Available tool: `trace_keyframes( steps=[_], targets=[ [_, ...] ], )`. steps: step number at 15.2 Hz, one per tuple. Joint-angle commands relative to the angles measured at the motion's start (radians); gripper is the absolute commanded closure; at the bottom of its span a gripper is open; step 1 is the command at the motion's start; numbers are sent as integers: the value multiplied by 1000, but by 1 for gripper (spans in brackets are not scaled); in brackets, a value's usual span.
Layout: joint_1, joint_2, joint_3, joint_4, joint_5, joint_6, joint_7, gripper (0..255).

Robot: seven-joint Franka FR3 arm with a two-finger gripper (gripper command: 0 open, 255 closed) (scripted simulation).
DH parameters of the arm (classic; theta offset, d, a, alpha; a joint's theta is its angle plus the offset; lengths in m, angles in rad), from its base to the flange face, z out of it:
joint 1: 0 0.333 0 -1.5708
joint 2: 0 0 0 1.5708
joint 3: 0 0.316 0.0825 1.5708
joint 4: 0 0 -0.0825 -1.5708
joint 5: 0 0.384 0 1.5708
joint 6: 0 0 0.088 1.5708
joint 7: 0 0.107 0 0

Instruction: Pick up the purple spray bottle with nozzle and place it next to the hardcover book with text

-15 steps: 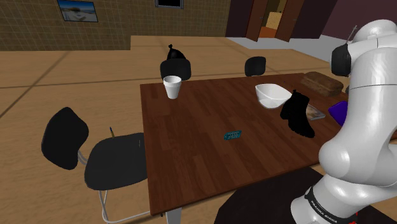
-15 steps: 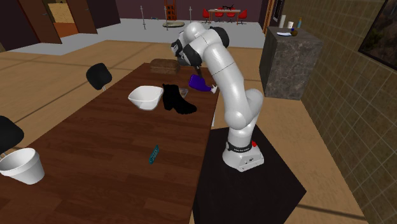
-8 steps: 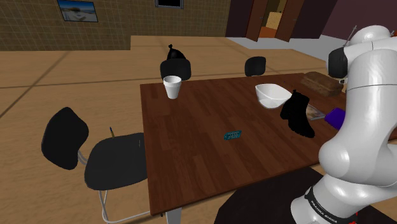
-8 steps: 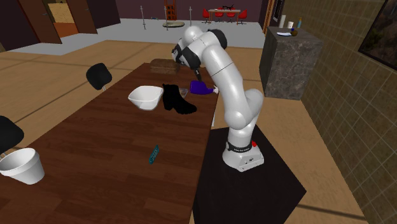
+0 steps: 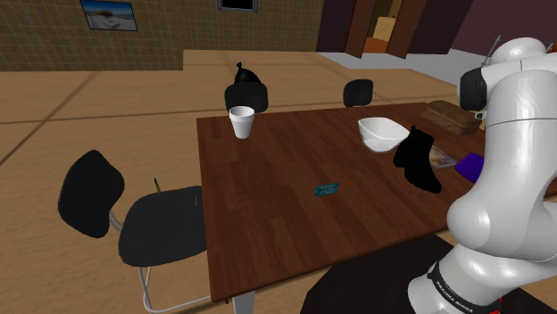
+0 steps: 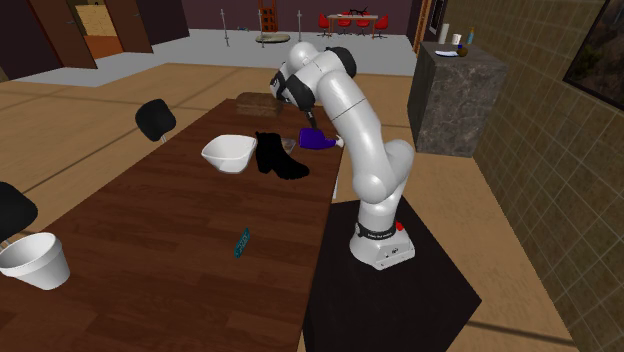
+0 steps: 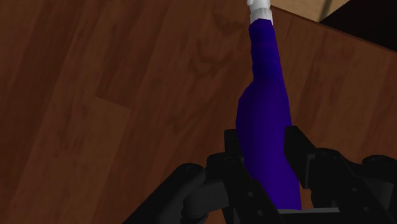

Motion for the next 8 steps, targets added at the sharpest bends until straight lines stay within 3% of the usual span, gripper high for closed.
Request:
trace_keyframes(
  steps=[1,6,8],
  targets=[
    [0,0,0,0,0,0,0,0],
    [0,0,0,0,0,0,0,0],
    [4,-13,-6,50,-8,-61,6,0]
  ],
)
